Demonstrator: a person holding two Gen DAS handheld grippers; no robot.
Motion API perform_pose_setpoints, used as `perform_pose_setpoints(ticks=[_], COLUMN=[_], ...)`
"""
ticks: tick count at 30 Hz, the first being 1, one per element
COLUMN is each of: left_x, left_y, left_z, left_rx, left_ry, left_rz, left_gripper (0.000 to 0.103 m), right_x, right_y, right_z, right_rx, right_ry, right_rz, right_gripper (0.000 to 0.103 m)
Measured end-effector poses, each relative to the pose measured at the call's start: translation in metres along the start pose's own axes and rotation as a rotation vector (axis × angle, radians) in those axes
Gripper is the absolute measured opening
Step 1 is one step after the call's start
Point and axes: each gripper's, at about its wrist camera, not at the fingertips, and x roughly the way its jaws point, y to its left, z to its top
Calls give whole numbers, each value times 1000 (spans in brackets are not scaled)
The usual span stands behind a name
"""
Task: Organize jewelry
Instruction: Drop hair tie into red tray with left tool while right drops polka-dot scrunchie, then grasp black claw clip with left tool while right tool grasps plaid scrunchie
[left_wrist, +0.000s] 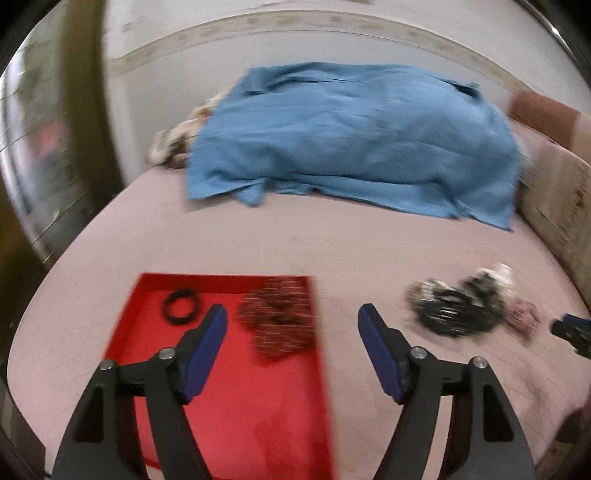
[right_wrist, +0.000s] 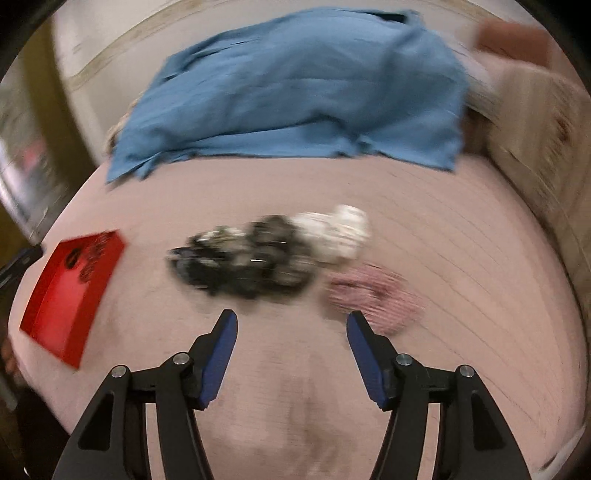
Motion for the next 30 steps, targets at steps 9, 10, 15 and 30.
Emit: perform_pose_setpoints(ticks=[9,10,15,30], left_x=[30,34,69,154], left_y=[-92,-98,-113,-127], left_z=[-6,-9,-16,-19], left_rx=[63,65,-2,-228], left_ry=[147,162,261,415], left_rz=[-148,-150,-178,-310], left_gripper=[73,73,73,73], right_x=[11,15,32,65], right_y=[-60,-63,-76,-97], right_z=[-13,-14,-12,1], right_rx=[132,131,124,204], right_ry=[-36,-39,-65,-60], right_rz=[7,6,6,94], right_gripper=[66,66,66,69])
